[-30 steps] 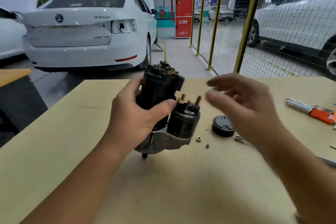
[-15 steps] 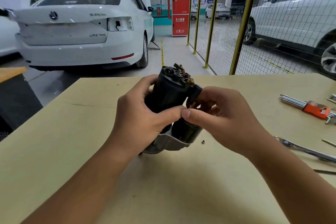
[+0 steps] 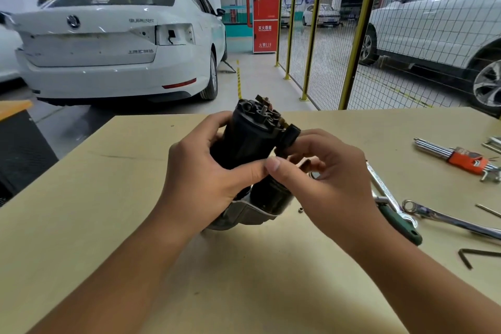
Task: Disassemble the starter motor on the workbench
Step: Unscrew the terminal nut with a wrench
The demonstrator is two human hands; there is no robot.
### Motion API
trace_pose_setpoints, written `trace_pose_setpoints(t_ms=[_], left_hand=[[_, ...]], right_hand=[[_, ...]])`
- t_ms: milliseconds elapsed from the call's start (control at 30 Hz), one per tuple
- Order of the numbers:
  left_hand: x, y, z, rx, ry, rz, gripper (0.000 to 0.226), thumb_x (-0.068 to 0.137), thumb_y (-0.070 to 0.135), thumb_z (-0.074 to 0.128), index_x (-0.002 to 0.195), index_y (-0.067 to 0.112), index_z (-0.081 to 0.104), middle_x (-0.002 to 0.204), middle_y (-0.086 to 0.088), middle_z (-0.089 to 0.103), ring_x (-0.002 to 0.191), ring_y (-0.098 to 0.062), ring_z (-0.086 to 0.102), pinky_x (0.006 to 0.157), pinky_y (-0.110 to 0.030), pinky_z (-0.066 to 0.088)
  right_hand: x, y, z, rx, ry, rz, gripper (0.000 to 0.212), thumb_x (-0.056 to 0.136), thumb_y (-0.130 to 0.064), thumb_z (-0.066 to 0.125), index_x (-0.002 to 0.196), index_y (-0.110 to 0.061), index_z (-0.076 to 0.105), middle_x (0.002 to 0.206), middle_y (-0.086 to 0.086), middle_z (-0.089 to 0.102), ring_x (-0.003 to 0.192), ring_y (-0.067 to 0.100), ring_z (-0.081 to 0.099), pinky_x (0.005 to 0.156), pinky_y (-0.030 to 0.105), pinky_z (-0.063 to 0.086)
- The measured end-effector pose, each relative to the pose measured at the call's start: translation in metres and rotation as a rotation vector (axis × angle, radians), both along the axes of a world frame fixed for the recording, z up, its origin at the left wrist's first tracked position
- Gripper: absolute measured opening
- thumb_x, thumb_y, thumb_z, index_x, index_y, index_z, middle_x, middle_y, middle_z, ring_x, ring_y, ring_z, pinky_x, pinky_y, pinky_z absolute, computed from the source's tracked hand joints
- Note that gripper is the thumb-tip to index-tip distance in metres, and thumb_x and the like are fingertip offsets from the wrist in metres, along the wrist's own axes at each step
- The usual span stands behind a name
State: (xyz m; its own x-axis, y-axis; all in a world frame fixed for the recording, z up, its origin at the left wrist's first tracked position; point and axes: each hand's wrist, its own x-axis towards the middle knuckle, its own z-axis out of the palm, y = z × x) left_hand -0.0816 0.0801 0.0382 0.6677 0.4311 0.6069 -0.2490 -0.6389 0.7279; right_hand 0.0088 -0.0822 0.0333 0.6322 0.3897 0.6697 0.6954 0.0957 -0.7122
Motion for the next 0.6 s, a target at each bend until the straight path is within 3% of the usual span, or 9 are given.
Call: trace_pose_setpoints(t_ms=[133, 300, 467, 600], left_hand=[[-0.001, -0.002, -0.001, 0.010, 0.012, 0.001, 0.064, 0.066, 0.055, 0.092, 0.123, 0.038, 0.067, 0.099, 0.015, 0.078, 0.093, -0.006, 0.076, 0.075, -0.033, 0.065], [-0.002, -0.003, 0.000, -0.011, -0.006, -0.012, 0.065, 0.066, 0.053, 0.094, 0.123, 0.038, 0.068, 0.102, 0.013, 0.078, 0.096, -0.010, 0.076, 0.079, -0.037, 0.065], [-0.001, -0.004, 0.000, -0.025, -0.005, -0.012, 0.063, 0.066, 0.049, 0.095, 0.122, 0.035, 0.069, 0.100, 0.011, 0.078, 0.095, -0.012, 0.077, 0.080, -0.040, 0.065], [-0.006, -0.001, 0.003, -0.046, -0.010, -0.033, 0.068, 0.063, 0.053, 0.091, 0.125, 0.034, 0.068, 0.102, 0.012, 0.078, 0.097, -0.011, 0.076, 0.081, -0.039, 0.065]], right_hand=[[0.002, -0.001, 0.001, -0.040, 0.058, 0.002, 0.017, 0.077, -0.032, 0.078, 0.081, -0.016, 0.074, 0.080, -0.001, 0.071, 0.077, 0.021, 0.069, 0.063, 0.048, 0.055], [-0.007, 0.002, -0.006, 0.024, -0.003, -0.118, 0.006, 0.083, -0.029, 0.074, 0.083, -0.024, 0.070, 0.080, -0.011, 0.069, 0.076, 0.014, 0.067, 0.063, 0.044, 0.054], [-0.011, 0.007, -0.010, 0.030, -0.060, -0.170, 0.009, 0.088, -0.028, 0.071, 0.083, -0.026, 0.064, 0.079, -0.010, 0.065, 0.077, 0.012, 0.064, 0.063, 0.039, 0.052], [0.005, -0.004, 0.002, -0.099, 0.013, 0.040, 0.024, 0.076, -0.034, 0.083, 0.093, -0.019, 0.073, 0.084, -0.007, 0.071, 0.079, 0.017, 0.069, 0.066, 0.041, 0.056]])
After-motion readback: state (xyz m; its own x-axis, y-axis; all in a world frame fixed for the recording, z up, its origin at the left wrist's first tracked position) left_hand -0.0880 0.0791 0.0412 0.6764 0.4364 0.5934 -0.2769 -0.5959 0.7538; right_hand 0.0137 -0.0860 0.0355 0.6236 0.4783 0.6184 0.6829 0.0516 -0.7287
